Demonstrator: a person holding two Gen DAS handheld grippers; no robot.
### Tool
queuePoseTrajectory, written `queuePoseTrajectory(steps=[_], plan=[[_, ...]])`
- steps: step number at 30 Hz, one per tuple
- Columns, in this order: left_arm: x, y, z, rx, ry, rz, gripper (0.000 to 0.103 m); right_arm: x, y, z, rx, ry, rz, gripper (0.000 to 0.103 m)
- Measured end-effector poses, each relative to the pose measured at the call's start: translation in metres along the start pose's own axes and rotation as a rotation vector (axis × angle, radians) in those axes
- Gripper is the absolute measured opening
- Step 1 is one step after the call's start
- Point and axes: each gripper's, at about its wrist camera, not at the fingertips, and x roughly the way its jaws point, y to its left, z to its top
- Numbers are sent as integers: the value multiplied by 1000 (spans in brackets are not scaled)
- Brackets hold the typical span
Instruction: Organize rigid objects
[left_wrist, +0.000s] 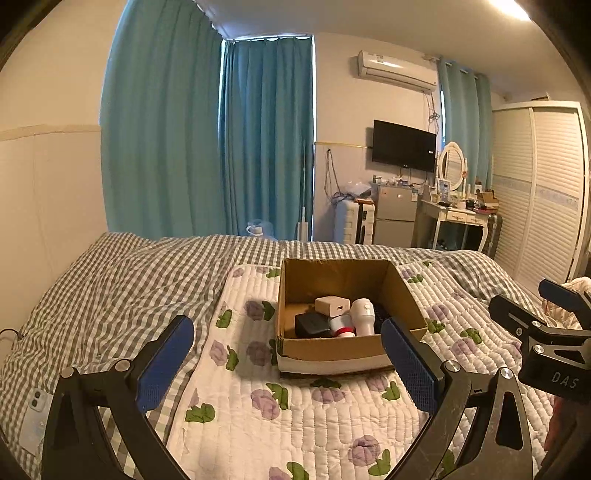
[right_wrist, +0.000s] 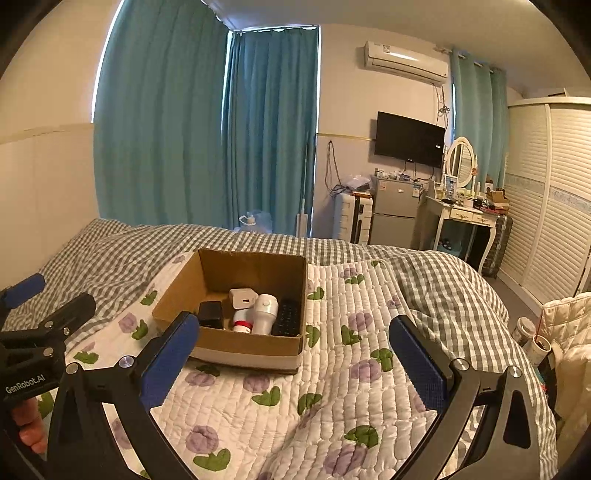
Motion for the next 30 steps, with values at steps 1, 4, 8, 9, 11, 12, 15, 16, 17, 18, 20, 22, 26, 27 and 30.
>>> queuePoseTrajectory(steps=[1, 4, 8, 9, 11, 12, 15, 16, 17, 18, 20, 22, 26, 27, 30], plan=[[0, 0, 0, -2, 2, 0, 103, 0, 0, 0, 2, 2, 0, 103], [1, 1, -2, -8, 4, 0, 103, 0, -1, -1, 3, 1, -3, 103], [1, 2, -2, -10, 8, 4, 103, -1, 0, -1, -1, -5, -15, 103], [2, 3, -2, -11, 9, 3, 103, -1, 0, -1, -2, -6, -15, 103], [2, 2, -2, -9, 14, -1, 103, -2, 0, -1, 6, -12, -15, 103], [3, 3, -2, -9, 16, -4, 103, -2, 0, -1, 8, -16, -14, 103], [3, 3, -2, -10, 20, -9, 103, -3, 0, -1, 8, -18, -17, 103], [2, 3, -3, -12, 20, -12, 103, -3, 0, -1, 8, -19, -19, 103], [3, 4, -3, -15, 24, -16, 103, -2, 0, -2, 10, -17, -16, 103], [3, 4, -3, -15, 27, -18, 103, -2, 0, -2, 10, -14, -15, 103], [3, 4, -3, -17, 30, -18, 103, -1, 0, -3, 3, -8, -24, 103], [3, 4, -4, -9, 30, -21, 103, -1, 1, -3, -4, -7, -29, 103], [3, 2, -4, 3, 31, -19, 103, -1, 2, -3, -9, -6, -31, 103], [3, 2, -4, 4, 31, -19, 103, -1, 2, -3, -8, -5, -32, 103], [3, 1, -4, 6, 28, -16, 103, -1, 2, -3, -7, -5, -33, 103]])
